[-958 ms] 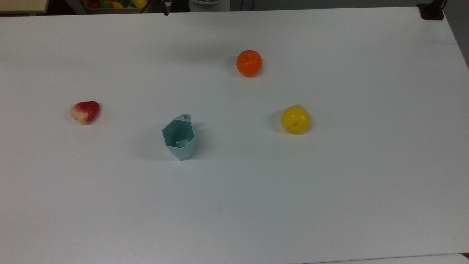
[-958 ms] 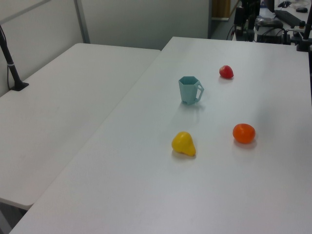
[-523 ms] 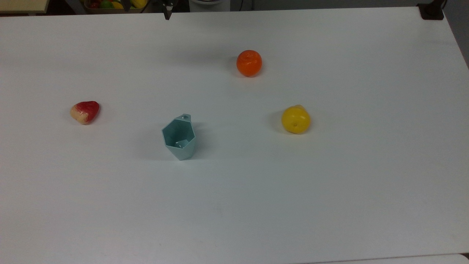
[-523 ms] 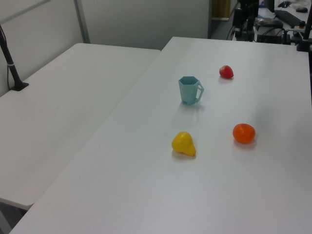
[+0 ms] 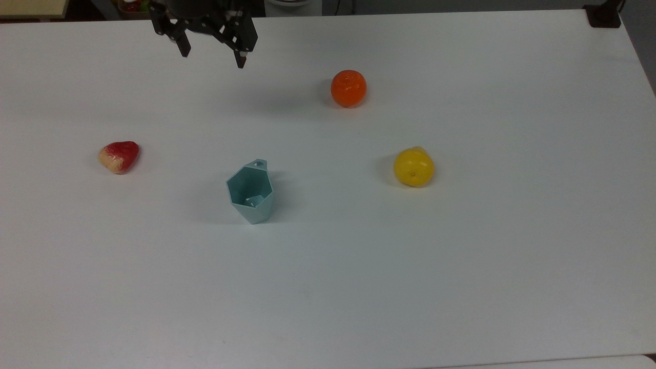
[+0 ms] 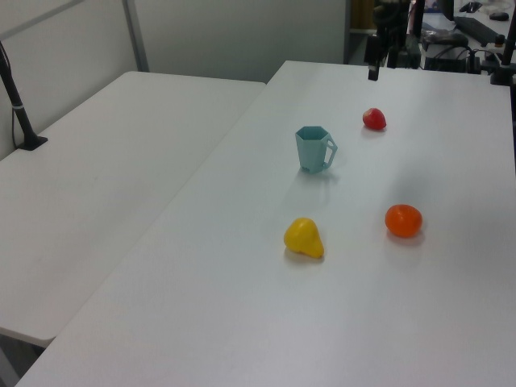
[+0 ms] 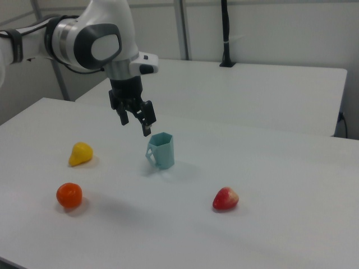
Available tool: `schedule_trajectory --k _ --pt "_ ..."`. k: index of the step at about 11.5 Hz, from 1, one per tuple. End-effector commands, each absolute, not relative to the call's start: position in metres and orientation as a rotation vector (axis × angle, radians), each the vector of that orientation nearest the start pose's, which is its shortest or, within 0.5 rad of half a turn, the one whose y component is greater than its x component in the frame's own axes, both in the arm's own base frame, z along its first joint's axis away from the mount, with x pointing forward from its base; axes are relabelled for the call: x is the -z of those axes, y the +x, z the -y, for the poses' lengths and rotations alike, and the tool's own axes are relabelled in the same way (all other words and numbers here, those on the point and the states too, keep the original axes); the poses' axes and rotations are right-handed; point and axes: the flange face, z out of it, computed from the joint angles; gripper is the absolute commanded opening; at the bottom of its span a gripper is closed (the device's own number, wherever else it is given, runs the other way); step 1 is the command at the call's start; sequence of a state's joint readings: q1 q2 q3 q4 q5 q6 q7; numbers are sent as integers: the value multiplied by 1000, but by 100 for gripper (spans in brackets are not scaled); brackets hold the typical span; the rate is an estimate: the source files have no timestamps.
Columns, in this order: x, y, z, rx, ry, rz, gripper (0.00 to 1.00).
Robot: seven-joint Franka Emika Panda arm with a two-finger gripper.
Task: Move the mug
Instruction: 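Move the gripper over the teal mug's rim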
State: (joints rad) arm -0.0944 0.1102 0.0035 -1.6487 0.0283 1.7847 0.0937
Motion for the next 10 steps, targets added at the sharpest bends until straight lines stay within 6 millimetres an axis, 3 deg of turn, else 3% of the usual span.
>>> schedule_trajectory --k 1,4,6,8,10 --pt "-520 619 22 56 -3110 -180 100" --pt "-475 644 -16 83 -3104 -316 100" --pt "-454 655 -18 117 -3106 -327 96" --pt "-446 660 -18 149 -3103 -342 91" --pt "-420 667 -25 134 -3113 -321 90"
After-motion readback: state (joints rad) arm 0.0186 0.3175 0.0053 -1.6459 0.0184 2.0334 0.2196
